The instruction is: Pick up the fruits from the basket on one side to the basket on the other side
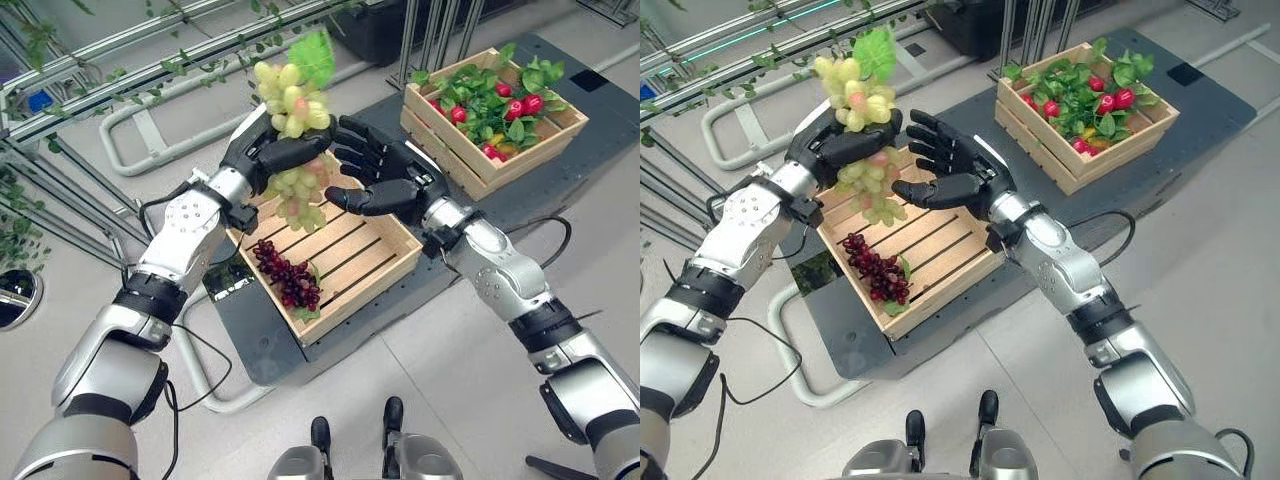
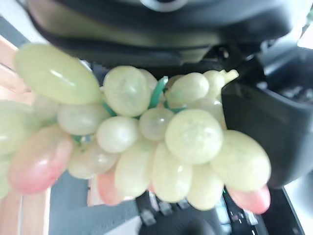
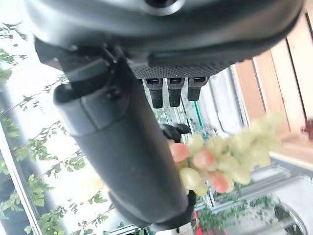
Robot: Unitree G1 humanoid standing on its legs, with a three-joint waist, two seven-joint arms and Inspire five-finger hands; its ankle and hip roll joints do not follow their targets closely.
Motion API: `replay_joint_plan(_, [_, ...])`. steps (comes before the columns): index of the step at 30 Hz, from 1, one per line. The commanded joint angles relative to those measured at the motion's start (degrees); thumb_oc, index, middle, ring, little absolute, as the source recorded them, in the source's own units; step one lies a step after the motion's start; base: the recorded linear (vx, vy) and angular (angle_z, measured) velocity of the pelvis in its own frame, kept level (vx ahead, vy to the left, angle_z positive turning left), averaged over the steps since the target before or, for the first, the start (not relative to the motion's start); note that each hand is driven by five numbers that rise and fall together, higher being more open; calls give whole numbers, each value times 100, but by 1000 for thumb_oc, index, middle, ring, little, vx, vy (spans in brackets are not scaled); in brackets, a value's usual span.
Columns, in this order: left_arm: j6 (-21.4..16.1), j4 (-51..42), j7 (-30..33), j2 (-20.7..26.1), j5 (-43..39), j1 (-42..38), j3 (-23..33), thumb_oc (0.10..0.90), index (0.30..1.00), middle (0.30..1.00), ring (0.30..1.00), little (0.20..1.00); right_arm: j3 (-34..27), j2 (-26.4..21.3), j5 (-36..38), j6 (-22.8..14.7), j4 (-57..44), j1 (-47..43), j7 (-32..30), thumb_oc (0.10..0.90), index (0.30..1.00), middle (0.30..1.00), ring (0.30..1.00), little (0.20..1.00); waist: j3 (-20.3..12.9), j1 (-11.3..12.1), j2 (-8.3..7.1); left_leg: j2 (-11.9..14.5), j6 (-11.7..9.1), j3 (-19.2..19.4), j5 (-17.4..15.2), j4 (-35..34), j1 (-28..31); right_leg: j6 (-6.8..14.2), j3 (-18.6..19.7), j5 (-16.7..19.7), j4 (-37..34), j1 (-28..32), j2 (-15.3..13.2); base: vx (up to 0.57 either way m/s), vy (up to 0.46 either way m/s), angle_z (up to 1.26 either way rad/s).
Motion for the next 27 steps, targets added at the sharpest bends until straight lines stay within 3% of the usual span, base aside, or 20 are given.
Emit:
replay_joint_plan(1, [-638,173,24,-296,-542,-392,-100,400,300,300,300,300,184,584,798,-160,391,74,358,800,900,900,900,900,-1916,134,-114,-207,-119,-150,-103,-42,-292,74,-23,-704,10,494,-265,40,-41,6])
replay_joint_plan(5, [-718,47,173,-554,-543,-321,-76,400,300,300,300,300,285,789,935,127,493,7,347,800,900,900,900,900,-1969,175,-147,-188,-128,-200,-145,-42,-215,57,-35,-751,10,579,-256,47,-29,4])
replay_joint_plan(11, [-745,-185,449,-763,-579,-249,-31,400,300,300,300,300,369,983,932,249,463,82,177,800,900,900,900,900,-1996,180,-178,-168,-130,-226,-185,-42,-187,48,-26,-787,10,610,-245,32,-12,3])
replay_joint_plan(17, [-628,-539,613,-919,-592,-133,-38,400,300,300,300,300,421,1164,945,120,297,92,-36,800,900,900,900,900,-1985,182,-209,-158,-114,-224,-190,-42,-204,50,-7,-768,10,574,-241,0,0,0])
replay_joint_plan(27, [-382,-392,324,-1140,-473,26,-217,400,300,300,300,300,405,1382,1173,-278,112,-93,-76,800,900,900,900,900,-1998,189,-249,-150,-82,-210,-198,-42,-190,39,60,-759,10,561,-213,0,0,0])
